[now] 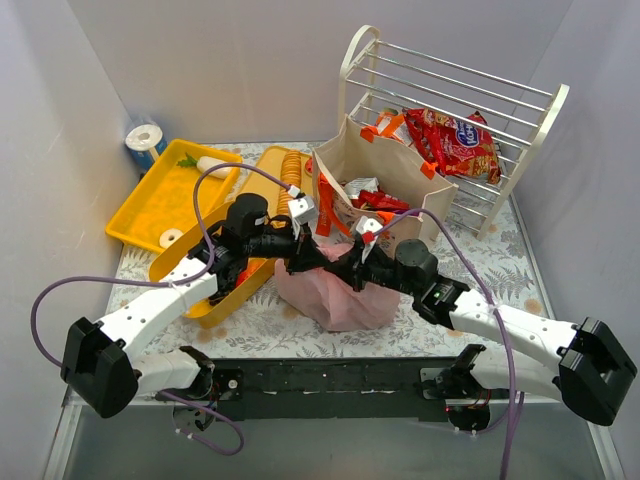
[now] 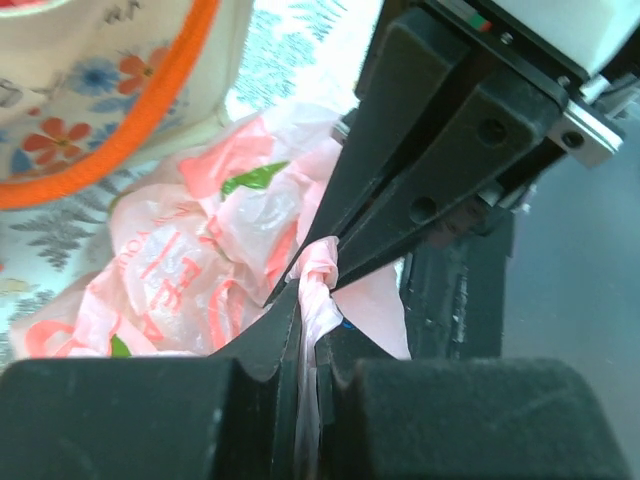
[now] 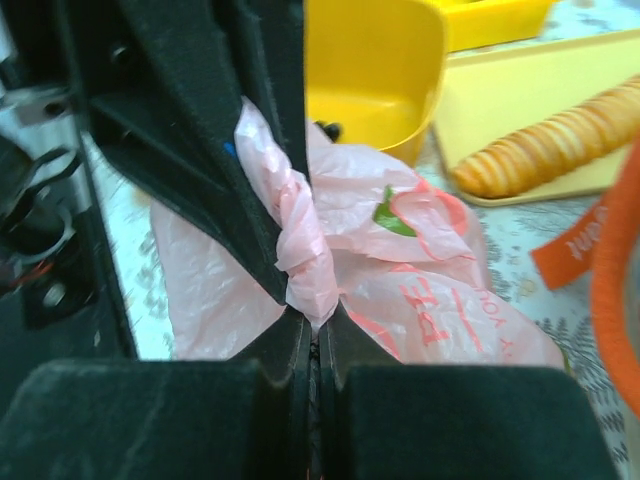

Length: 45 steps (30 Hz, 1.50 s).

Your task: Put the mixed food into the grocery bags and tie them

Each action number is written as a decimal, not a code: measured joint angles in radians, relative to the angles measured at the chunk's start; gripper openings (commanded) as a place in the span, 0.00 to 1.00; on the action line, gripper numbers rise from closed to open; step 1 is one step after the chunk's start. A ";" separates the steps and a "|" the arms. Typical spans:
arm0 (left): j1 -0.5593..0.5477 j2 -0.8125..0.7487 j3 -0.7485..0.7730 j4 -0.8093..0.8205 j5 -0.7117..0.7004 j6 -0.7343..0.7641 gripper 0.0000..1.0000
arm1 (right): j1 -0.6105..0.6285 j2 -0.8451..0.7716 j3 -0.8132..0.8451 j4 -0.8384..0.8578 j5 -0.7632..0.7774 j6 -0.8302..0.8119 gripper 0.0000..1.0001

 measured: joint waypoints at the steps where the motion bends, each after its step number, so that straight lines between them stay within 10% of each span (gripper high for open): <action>1: -0.001 -0.008 -0.001 0.005 -0.017 0.002 0.00 | 0.019 -0.005 -0.003 0.008 0.059 0.005 0.01; 16: -0.138 -0.059 -0.046 0.124 -0.320 0.084 0.00 | 0.185 -0.084 -0.014 -0.039 0.610 0.093 0.01; 35: -0.232 -0.057 -0.064 0.224 -0.533 0.108 0.00 | 0.267 -0.093 -0.103 0.195 0.889 -0.040 0.01; 40: -0.277 -0.050 -0.078 0.210 -0.680 0.135 0.00 | 0.243 -0.121 -0.085 0.053 0.842 -0.028 0.48; 45: -0.278 -0.050 -0.113 0.174 -0.832 0.164 0.00 | 0.205 -0.244 -0.080 -0.130 0.764 -0.017 0.54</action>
